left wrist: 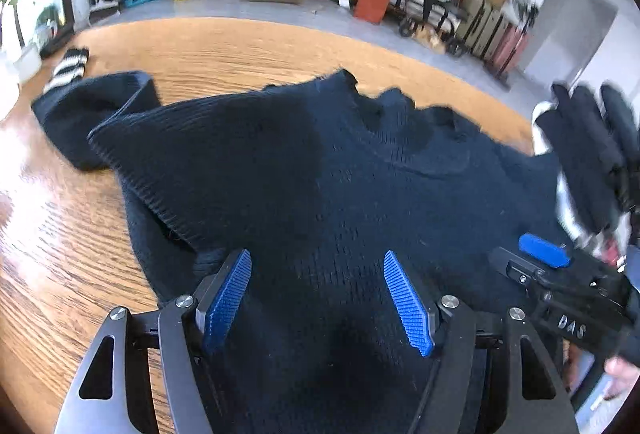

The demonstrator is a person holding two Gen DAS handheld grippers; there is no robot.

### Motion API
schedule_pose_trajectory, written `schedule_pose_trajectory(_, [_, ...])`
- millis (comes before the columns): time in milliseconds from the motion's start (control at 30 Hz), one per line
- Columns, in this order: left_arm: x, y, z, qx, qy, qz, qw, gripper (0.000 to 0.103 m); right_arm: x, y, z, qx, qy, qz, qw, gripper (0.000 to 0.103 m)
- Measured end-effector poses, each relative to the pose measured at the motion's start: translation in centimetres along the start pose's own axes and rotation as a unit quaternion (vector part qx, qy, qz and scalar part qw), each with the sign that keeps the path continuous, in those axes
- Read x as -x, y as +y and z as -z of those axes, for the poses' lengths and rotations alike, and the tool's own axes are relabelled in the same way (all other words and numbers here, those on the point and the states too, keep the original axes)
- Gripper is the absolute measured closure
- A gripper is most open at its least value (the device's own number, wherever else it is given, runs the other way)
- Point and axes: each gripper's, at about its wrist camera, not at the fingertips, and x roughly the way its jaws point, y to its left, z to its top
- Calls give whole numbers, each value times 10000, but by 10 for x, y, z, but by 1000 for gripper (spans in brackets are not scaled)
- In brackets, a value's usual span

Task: Fold clothes

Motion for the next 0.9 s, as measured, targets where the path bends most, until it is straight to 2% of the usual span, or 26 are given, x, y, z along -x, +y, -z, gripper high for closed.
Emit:
schedule_pose_trajectory(67, [1,8,1,162,-81,133,9997,33,3,-15,0,-191,-20,-167,9997,38])
schedule_pose_trajectory(167, [7,12,6,434,-247,189,9986,33,5,-13,0,-179,-25,-143,9997,37])
schedule_pose_trajectory(300, [22,23,3,1087,-286,695,9912,33,19,5,-3,29,-143,-240,9996,37])
schedule_pose_trajectory(400, [43,50,-1,1232,-381,323,9911,32,36,29,-7,327,-295,-354,9984,36])
schedule_pose_trajectory(500, [61,86,4,1499,-406,-213,9876,32,48,61,-12,861,-450,-172,9951,36])
schedule_pose_trajectory(533, [66,98,7,1658,-464,-341,9845,32,50,73,-14,1018,-504,-100,9935,36])
schedule_pose_trajectory(600, [81,122,11,1986,-738,-298,9768,32,51,92,-14,1210,-635,-24,9906,36])
schedule_pose_trajectory(700, [99,155,14,2534,-1248,-127,9592,32,45,115,-16,1368,-791,-69,9874,39])
schedule_pose_trajectory(800, [97,170,10,2830,-1452,-266,9477,33,35,145,-15,1538,-831,-163,9845,43])
schedule_pose_trajectory(900, [83,177,-1,2964,-1317,-700,9434,33,18,169,-20,1609,-798,-221,9835,44])
